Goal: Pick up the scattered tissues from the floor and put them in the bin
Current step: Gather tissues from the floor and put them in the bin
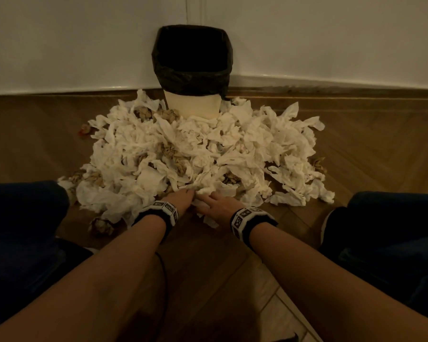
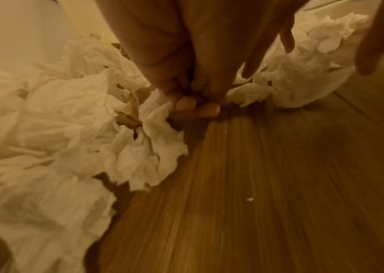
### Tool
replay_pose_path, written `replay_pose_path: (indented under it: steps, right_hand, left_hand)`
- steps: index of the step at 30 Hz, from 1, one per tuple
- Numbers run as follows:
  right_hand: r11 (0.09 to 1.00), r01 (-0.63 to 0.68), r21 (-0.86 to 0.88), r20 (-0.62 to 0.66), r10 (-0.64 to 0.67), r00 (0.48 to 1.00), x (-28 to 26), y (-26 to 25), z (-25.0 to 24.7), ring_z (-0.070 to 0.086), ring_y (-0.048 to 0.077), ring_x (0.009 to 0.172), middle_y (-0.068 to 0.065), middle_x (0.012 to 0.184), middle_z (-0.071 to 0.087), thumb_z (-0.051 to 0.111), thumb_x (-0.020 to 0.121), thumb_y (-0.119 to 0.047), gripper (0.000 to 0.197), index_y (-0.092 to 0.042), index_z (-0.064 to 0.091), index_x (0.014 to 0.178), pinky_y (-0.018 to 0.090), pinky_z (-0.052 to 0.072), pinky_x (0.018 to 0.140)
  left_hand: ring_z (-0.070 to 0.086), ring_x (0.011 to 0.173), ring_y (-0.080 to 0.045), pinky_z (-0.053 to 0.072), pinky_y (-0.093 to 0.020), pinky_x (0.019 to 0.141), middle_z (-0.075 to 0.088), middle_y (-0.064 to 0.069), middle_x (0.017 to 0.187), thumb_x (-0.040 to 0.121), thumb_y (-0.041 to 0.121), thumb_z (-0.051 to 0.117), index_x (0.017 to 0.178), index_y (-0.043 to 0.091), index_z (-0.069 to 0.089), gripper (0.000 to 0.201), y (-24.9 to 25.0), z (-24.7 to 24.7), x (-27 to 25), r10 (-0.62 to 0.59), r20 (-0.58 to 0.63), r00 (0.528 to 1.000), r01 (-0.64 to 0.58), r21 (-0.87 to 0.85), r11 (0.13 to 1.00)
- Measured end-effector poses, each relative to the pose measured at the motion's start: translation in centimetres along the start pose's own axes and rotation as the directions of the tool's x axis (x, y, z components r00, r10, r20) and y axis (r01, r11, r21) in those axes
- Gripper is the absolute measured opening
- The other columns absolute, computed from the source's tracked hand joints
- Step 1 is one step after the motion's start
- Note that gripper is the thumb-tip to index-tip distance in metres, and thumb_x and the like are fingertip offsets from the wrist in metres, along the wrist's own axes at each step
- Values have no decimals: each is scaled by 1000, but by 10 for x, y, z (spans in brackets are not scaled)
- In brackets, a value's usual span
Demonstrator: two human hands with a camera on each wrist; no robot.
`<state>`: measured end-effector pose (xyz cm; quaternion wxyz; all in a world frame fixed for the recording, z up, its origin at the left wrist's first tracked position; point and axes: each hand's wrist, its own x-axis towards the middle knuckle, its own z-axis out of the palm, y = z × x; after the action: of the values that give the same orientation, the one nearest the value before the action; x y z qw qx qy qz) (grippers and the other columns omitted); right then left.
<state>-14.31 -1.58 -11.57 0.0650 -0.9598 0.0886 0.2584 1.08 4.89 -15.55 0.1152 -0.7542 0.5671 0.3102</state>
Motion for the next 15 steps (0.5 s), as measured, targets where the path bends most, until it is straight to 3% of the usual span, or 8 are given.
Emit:
replay_pose_path:
  steps: [4,6,8,11,15]
  right_hand:
    - [998,42,-53,65,-39,997,6,-3,8,23,32,134,4,155,6,47,94,-23,55,-30,26,144,44,47,89]
    - [993,-58,107,78,50,996,10,-7,11,24,33,135,5,154,14,40,97,-26,48,-28,29,144,46,41,97]
    - [931,-175,321,82,157,984,13,-11,16,27,33,137,9,152,23,35,99,-31,48,-22,29,145,49,33,107]
    - [851,-270,451,144,229,963,15,-12,18,31,35,135,13,149,27,34,98,-35,49,-24,26,146,48,30,109]
    - [806,-351,476,262,252,932,15,-9,15,34,34,132,10,148,25,28,100,-36,46,-28,23,145,44,30,107]
  left_hand:
    - [52,100,-30,42,-34,75,44,-14,128,95,14,40,122,14,39,27,1,-2,2,2,-93,996,-10,-91,996]
    - [55,103,-33,43,-37,76,48,-15,126,95,14,39,123,13,38,28,2,-3,2,-10,-112,994,-1,-100,995]
    - [56,102,-34,44,-37,76,51,-17,123,97,19,37,122,12,37,26,4,-6,3,-14,-116,993,-2,-134,991]
    - [57,98,-35,42,-36,71,54,-18,117,98,27,39,118,10,39,27,6,-8,2,-19,-108,994,-1,-185,983]
    - [51,69,-21,35,-29,56,60,-8,92,95,43,41,92,20,39,23,2,-10,-5,80,-189,979,-89,-39,995]
